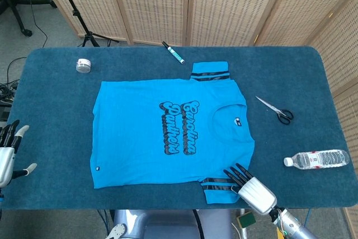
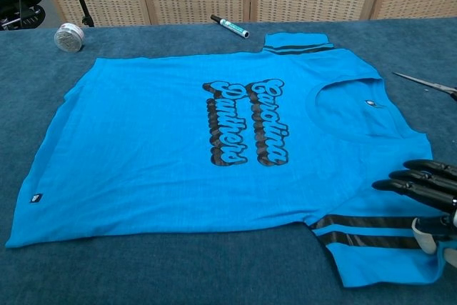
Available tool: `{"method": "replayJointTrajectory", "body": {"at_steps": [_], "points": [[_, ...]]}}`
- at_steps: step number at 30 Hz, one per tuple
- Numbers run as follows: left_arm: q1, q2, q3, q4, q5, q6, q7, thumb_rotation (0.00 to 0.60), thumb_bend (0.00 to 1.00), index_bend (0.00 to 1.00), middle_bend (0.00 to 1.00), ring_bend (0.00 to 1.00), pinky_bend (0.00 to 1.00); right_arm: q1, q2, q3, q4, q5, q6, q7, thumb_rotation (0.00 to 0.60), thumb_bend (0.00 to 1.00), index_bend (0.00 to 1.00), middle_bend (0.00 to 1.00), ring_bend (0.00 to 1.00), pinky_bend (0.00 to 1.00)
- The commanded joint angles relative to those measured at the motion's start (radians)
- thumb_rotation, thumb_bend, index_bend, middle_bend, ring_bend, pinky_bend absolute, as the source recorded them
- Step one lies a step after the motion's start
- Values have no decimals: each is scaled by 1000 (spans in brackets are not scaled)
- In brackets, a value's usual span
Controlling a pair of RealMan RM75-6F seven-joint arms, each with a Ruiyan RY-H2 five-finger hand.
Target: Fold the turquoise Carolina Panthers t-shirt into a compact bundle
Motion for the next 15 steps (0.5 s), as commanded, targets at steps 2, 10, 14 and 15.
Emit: {"method": "replayJointTrajectory", "body": {"at_steps": [2, 10, 14, 15], "points": [[0, 1, 1, -1, 2, -1, -2, 600, 0, 0, 0, 0, 0, 1, -1, 0, 1, 0, 7, 8, 600, 511, 538, 64, 0, 0], [-1, 3, 6, -1, 7, -6, -7, 600, 0, 0, 0, 0, 0, -2, -8, -2, 20, -3, 36, 52, 600, 511, 630, 77, 0, 0], [-6, 0, 21, 19, 32, -20, -25, 600, 0, 0, 0, 0, 0, -1, -6, -2, 22, -5, 48, 65, 600, 511, 636, 82, 0, 0], [-9, 0, 28, 27, 43, -26, -38, 600, 0, 0, 0, 0, 0, -1, -6, -2, 23, -6, 50, 68, 600, 513, 638, 82, 0, 0]]}}
